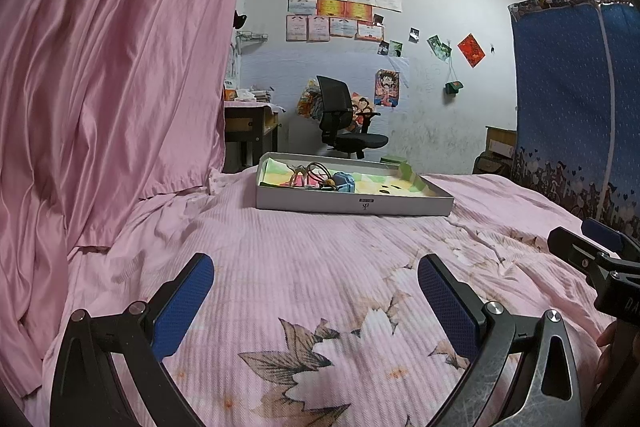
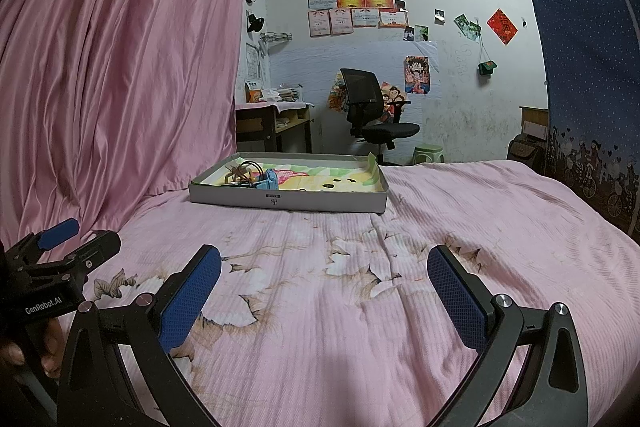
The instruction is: Organize jewelry
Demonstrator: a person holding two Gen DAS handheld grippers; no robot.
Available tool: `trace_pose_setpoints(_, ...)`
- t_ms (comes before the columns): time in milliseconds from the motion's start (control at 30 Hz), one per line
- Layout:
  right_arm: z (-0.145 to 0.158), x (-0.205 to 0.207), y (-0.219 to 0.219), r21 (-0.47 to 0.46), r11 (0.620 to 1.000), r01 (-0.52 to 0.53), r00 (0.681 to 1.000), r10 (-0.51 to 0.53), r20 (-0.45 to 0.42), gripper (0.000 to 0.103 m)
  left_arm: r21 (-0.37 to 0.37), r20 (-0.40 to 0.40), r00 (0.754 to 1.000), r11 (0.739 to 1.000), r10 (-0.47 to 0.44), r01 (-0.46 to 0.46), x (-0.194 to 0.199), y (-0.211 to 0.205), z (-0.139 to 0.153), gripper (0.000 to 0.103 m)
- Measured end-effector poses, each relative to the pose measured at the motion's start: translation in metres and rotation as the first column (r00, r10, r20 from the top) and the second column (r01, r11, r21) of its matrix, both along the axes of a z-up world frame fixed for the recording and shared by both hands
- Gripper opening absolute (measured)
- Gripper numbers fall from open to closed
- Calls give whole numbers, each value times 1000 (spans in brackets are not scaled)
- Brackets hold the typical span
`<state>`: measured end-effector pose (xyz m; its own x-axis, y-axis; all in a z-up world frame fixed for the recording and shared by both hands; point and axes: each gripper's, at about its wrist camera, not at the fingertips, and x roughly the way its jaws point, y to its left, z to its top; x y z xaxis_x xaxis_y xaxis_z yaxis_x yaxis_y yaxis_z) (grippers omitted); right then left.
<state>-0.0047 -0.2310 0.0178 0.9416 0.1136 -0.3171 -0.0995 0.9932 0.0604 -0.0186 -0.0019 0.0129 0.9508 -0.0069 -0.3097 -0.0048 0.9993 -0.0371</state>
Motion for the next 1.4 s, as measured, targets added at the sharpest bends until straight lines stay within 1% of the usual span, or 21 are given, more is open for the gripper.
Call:
trace_pose_setpoints(933,0,0,0,1,1000,0,1000,0,-2,102,2,2,1000,1000,3,-3,-1,-1,-2,103)
trace_pose_setpoints(1167,0,0,0,2,1000,0,1000,0,-2,102,5,-30,999,1000,31,-30,4,5,-6,103)
trace_pose_setpoints(1400,-1,0,0,2,1000,0,1000,0,-4,102,0,-44,998,999,52,-52,14,13,-6,103)
